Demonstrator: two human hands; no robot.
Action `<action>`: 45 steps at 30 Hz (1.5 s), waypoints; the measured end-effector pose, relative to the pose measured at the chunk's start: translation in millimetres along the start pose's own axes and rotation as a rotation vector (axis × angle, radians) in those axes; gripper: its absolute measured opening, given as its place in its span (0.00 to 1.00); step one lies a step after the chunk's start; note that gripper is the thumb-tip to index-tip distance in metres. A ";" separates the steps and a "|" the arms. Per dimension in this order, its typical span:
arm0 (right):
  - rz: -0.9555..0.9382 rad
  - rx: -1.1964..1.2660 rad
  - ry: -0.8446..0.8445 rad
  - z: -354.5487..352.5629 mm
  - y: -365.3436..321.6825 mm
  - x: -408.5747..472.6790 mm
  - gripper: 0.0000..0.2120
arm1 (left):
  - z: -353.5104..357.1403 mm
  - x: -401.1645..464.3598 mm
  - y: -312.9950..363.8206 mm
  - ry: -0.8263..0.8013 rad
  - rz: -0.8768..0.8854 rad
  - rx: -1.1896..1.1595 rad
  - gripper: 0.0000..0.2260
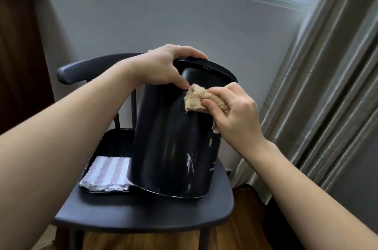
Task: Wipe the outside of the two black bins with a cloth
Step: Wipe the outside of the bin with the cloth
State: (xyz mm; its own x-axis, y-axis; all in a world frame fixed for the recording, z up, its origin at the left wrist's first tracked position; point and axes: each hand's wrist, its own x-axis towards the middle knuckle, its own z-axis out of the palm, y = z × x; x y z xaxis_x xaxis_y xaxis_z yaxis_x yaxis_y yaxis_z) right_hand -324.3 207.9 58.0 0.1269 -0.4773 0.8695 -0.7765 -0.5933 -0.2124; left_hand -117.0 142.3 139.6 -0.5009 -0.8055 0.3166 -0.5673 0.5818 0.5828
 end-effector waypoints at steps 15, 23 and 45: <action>-0.014 0.003 -0.074 -3.4 -5.2 -8.1 0.08 | 0.4 1.3 2.1 0.015 0.006 -0.014 0.32; -0.178 0.063 -0.259 -9.5 -5.9 -56.3 0.07 | -0.1 0.3 1.8 0.013 0.004 -0.016 0.31; 0.008 0.182 -0.032 8.8 -5.5 -75.4 0.09 | -1.3 2.3 -2.4 0.002 0.040 -0.104 0.31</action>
State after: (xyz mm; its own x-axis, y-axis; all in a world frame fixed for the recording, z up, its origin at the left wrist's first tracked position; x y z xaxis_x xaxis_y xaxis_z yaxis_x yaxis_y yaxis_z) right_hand -324.1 241.5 -10.3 0.1428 -0.5016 0.8532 -0.6536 -0.6952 -0.2993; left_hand -115.9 138.8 140.0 -0.5207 -0.7820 0.3426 -0.4759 0.5990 0.6439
